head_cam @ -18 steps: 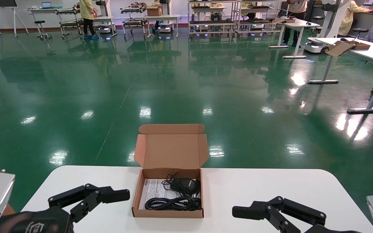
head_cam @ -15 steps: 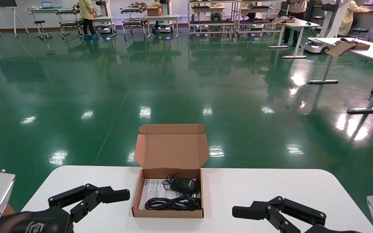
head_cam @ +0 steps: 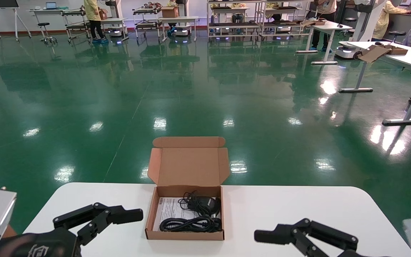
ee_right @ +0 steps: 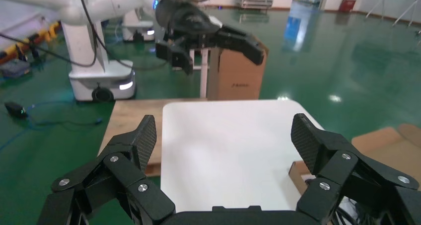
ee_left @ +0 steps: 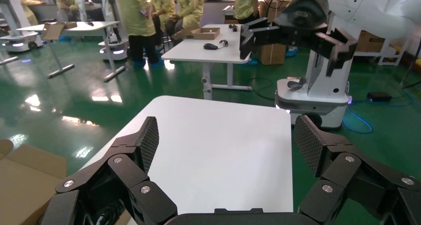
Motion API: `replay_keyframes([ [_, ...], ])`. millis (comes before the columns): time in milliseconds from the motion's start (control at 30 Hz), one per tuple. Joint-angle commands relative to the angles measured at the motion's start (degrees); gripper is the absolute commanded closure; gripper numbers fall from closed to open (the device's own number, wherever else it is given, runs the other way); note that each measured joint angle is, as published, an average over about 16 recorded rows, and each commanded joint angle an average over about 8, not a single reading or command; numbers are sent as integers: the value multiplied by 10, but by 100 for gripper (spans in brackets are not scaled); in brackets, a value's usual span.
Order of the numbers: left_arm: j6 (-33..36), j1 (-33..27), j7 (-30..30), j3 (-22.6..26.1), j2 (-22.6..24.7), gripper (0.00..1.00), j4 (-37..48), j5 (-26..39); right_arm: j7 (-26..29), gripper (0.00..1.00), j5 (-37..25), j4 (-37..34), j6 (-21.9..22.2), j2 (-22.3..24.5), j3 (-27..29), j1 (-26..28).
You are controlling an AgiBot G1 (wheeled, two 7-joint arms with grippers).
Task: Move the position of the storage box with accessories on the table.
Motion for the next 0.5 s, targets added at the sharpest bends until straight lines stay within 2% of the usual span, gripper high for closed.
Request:
replay_keyframes([
  [33, 0, 0, 0, 0, 0, 0, 0, 0, 1, 0, -7, -3, 4, 0, -1, 8],
  [300, 0, 0, 0, 0, 0, 0, 0, 0, 30, 0, -90, -94, -13, -63, -50, 152],
  [500, 0, 0, 0, 0, 0, 0, 0, 0, 3, 0, -125, -173, -35, -107, -72, 225],
])
